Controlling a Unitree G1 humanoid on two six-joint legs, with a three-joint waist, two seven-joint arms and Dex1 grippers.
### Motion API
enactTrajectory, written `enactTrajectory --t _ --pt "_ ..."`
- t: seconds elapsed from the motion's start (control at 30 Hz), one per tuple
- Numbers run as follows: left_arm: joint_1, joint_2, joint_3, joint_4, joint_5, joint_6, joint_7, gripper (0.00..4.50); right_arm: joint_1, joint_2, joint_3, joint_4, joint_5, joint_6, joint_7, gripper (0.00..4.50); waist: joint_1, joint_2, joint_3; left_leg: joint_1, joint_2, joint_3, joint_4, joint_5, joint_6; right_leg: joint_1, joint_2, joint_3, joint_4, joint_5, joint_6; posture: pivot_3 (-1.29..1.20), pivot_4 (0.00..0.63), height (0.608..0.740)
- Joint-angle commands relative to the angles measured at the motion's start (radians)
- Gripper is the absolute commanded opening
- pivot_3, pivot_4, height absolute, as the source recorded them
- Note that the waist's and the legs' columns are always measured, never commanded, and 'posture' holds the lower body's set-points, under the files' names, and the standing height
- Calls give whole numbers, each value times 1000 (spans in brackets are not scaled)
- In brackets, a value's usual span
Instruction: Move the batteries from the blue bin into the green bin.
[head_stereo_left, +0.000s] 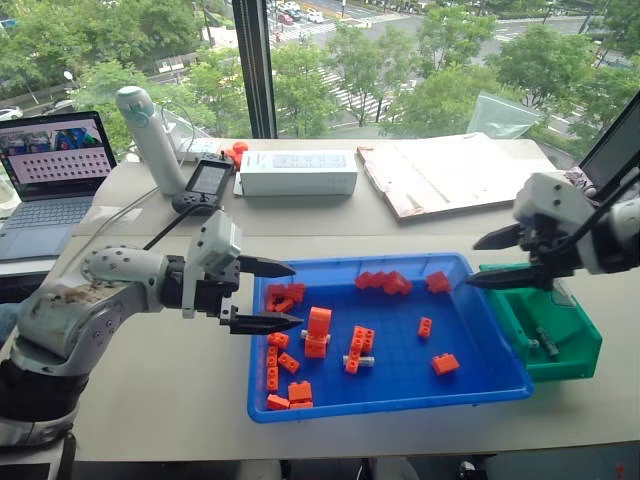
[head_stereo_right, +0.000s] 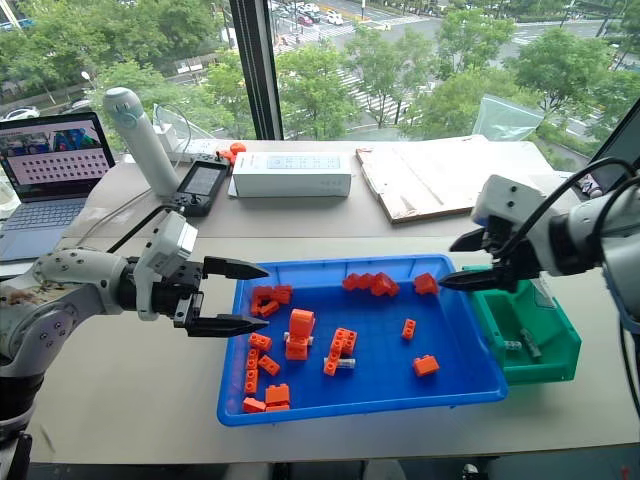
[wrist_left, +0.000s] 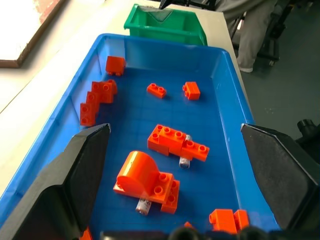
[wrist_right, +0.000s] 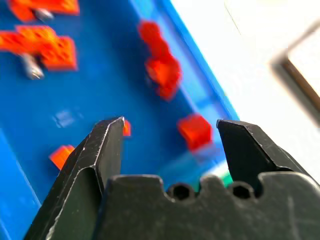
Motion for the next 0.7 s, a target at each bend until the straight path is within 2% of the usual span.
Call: enactTrajectory --t 0.03,0.13,0.23,0.7 --pt "11 19 11 -23 16 -27 -16 4500 -5 91 111 -49 -12 22 -75 3525 7 0 0 0 0 0 0 0 0 0 0 -1 0 0 0 0 150 740" --pt "24 26 18 -34 21 -24 -12 4500 7 153 191 -39 -38 27 -124 3525 18 0 0 0 -1 0 1 0 0 -2 -1 -2 0 0 0 0 150 740" --pt "45 43 38 -53 16 -13 -5 4500 29 170 237 -18 -57 16 -145 3525 20 0 0 0 -1 0 2 -1 0 -1 -1 -2 0 0 1 0 150 740" --pt "81 68 84 -73 12 -8 33 4500 87 231 291 -20 -50 45 -204 3525 17 0 0 0 -1 0 2 0 0 -1 -1 -3 0 1 0 0 150 740"
